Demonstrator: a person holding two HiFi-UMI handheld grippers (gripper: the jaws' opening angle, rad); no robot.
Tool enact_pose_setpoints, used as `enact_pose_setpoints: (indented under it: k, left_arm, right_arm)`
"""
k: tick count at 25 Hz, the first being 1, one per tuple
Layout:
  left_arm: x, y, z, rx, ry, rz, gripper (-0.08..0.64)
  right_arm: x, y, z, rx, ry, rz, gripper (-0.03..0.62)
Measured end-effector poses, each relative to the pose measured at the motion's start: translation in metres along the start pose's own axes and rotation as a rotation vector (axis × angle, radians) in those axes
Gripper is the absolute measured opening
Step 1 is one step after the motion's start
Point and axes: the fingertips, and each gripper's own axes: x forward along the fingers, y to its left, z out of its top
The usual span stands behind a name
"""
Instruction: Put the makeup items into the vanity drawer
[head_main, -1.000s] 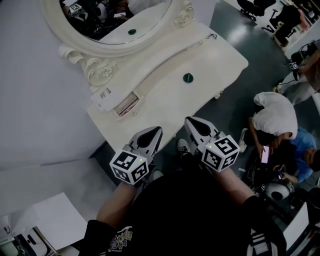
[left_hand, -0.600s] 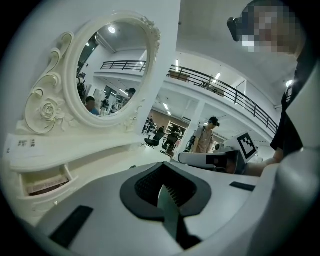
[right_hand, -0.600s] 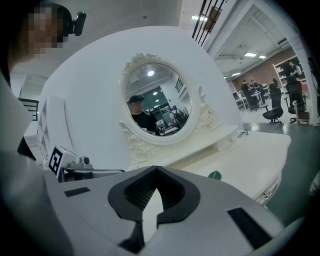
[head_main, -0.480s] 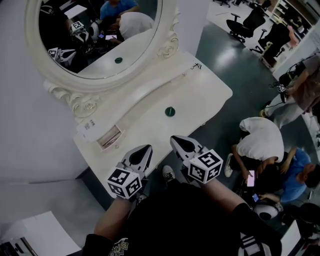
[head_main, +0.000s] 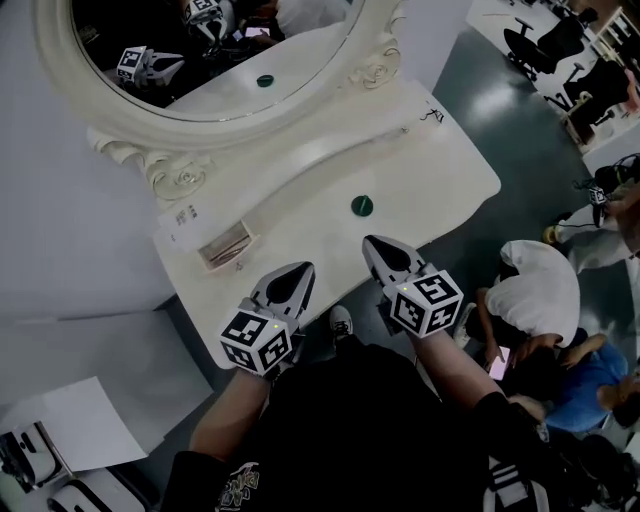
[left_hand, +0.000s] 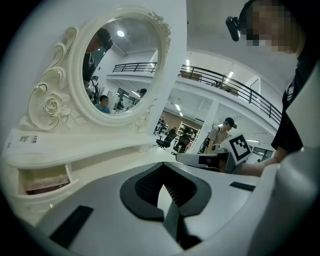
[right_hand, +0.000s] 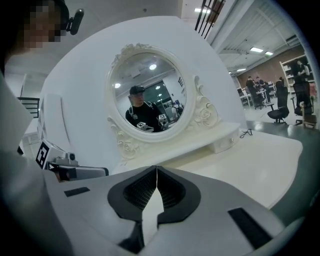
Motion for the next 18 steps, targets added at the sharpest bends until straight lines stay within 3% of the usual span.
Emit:
enact_pose_setpoints:
  k: [14, 18]
  left_arm:
    - [0.021, 0.027, -0.017, -0.056, 0.043, 0.059, 0.002]
    - [0.023, 0.032, -0.019, -0.059, 0.051, 0.077, 0.002]
  right_arm:
    - [0.071, -0.09, -0.035, -0.082, 0.149, -0.149, 0.035]
    - [0.091, -0.113, -0.051, -0.072, 0.209, -0.184, 0.097]
